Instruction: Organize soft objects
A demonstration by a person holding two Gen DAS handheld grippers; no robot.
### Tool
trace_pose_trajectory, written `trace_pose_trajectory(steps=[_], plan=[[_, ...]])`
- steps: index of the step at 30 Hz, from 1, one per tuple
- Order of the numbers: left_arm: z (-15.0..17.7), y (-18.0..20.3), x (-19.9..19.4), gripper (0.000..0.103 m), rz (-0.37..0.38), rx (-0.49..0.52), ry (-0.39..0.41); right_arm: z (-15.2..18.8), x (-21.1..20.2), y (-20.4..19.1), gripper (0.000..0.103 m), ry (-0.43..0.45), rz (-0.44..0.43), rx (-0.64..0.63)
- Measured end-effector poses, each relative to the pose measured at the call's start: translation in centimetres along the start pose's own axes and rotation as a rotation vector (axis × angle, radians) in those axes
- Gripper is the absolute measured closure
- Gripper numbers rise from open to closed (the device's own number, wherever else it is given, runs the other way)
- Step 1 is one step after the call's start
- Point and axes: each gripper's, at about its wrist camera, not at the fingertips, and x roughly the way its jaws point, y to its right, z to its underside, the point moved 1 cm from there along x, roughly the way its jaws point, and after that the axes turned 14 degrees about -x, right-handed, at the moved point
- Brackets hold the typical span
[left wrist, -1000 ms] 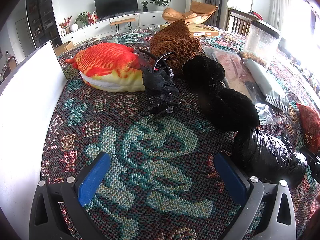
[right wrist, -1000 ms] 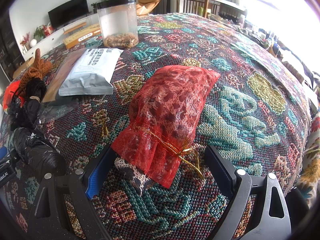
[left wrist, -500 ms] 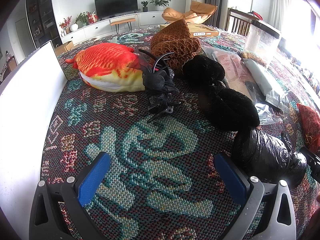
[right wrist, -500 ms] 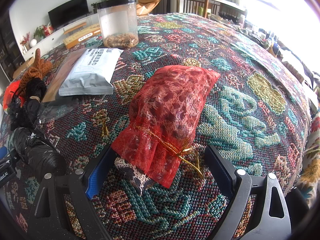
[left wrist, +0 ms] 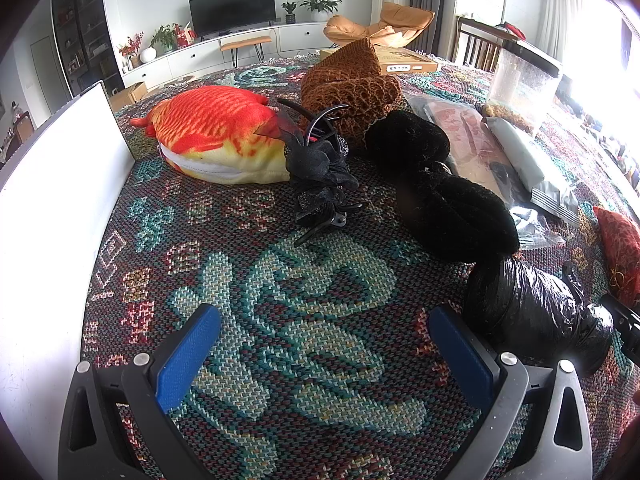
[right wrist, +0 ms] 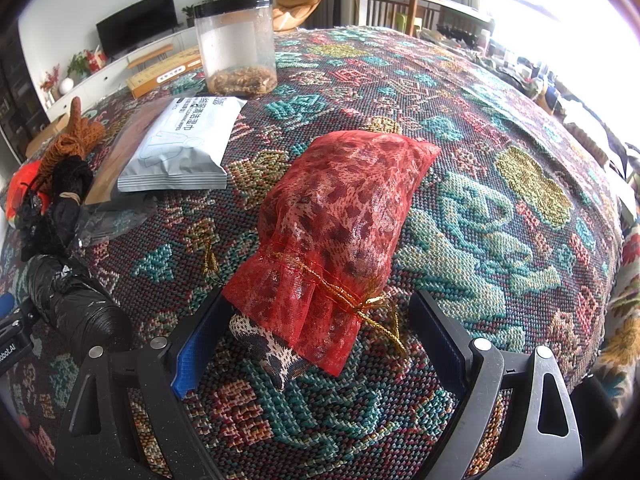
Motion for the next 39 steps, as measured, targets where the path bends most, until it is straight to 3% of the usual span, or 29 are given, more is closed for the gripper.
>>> trace_pose_trajectory(steps=[22,39], plan=[[-0.2,-0.2,0.1,0.0,0.002,-0.001,-0.003,0.0,0.0,0.0,0.01,0.0,0.001,0.0],[1.6,-0.6,-1.1,0.0,0.004,0.006,-0.033,-0.1,0.1,0.0,0.01,0.0,0.001,0.0]])
